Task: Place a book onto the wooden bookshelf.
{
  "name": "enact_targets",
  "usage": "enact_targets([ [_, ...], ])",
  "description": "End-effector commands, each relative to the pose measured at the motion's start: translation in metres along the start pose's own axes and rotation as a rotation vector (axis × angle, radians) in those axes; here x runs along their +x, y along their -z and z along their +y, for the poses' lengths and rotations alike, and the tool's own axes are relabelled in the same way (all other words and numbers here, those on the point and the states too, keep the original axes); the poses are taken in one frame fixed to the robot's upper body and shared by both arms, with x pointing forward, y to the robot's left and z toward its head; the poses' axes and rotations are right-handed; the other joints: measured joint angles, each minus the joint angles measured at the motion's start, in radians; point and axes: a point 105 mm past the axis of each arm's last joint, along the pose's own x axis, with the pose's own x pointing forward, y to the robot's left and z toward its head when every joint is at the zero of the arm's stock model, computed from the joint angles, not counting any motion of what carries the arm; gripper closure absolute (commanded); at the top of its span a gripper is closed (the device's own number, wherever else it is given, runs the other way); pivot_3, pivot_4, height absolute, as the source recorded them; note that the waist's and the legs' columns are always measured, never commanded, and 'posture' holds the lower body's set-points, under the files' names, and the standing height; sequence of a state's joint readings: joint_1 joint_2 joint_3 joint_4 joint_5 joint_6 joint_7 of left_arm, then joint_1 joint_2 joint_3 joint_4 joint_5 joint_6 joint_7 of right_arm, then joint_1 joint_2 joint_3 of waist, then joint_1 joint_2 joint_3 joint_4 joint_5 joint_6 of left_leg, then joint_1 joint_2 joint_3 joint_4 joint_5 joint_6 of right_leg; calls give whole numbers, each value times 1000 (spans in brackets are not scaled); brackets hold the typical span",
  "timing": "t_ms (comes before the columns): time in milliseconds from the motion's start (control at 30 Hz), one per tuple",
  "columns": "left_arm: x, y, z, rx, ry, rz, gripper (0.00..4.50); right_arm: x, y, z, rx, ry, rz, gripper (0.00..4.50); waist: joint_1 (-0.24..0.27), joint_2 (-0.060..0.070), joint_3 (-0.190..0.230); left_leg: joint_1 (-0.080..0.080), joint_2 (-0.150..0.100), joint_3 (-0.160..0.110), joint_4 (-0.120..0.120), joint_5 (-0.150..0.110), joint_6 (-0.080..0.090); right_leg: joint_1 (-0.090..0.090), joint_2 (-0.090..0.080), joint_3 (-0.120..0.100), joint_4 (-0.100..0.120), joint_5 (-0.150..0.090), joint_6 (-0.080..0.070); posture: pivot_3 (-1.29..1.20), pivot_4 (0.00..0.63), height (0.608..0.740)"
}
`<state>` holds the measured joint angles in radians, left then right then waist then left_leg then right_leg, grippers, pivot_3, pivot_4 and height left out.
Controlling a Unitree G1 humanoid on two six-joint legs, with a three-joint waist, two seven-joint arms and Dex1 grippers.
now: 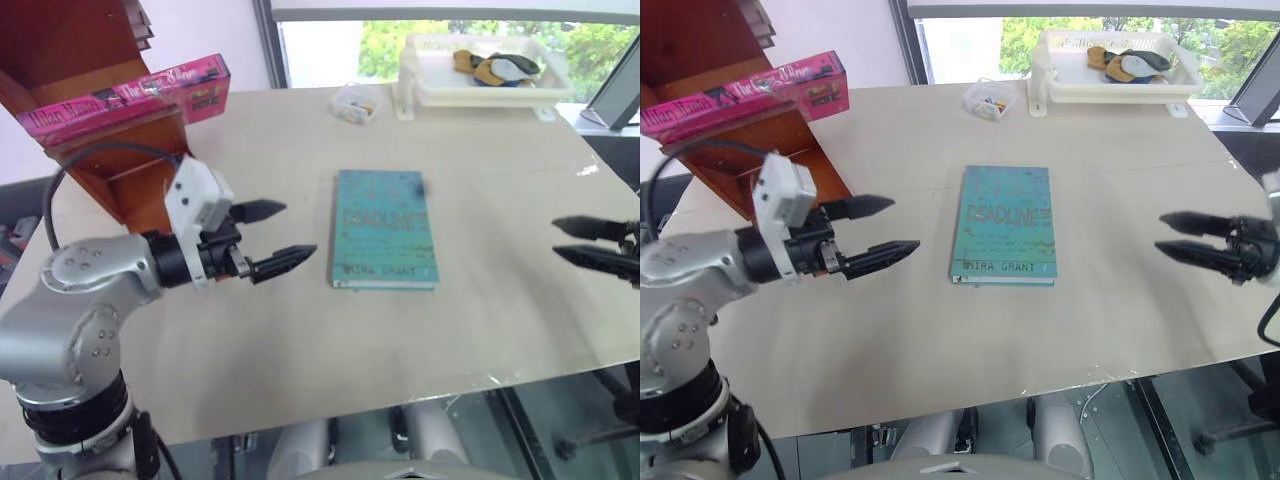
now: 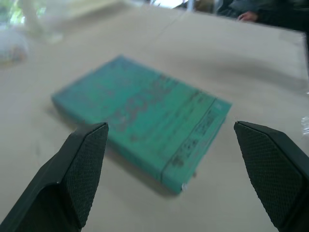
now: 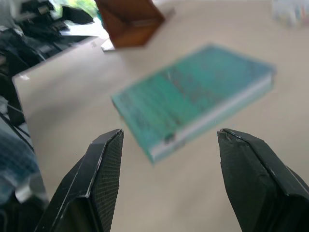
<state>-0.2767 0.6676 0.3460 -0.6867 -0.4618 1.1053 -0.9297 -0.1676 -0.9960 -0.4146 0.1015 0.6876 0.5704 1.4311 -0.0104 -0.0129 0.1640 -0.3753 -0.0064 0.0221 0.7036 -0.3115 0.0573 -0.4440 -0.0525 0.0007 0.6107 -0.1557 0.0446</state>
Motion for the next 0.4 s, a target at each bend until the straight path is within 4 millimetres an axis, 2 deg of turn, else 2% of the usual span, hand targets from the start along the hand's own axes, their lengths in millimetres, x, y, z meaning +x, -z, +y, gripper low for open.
enact_targets([
  [33,0,31,19,27,-93,72,47,-15,14,-2,-44,122,79,1354,3,0,0,1,0,0,0,0,0,1,0,0,0,0,0,0,150,740],
  [200,-3,70,20,-44,-92,91,47,-34,53,0,-4,247,203,1354,11,0,0,8,0,1,-1,-3,5,7,0,0,-2,-3,-3,0,150,740],
  [267,-6,83,19,-71,-91,86,47,-45,57,-3,0,325,189,1354,13,0,0,12,0,1,-1,-3,5,11,-1,0,-3,-5,0,0,150,740],
  [400,-11,93,14,-83,-75,86,47,-54,61,-1,6,378,172,1354,14,0,0,13,1,2,-1,-4,6,11,-1,1,-3,-5,1,0,150,740],
])
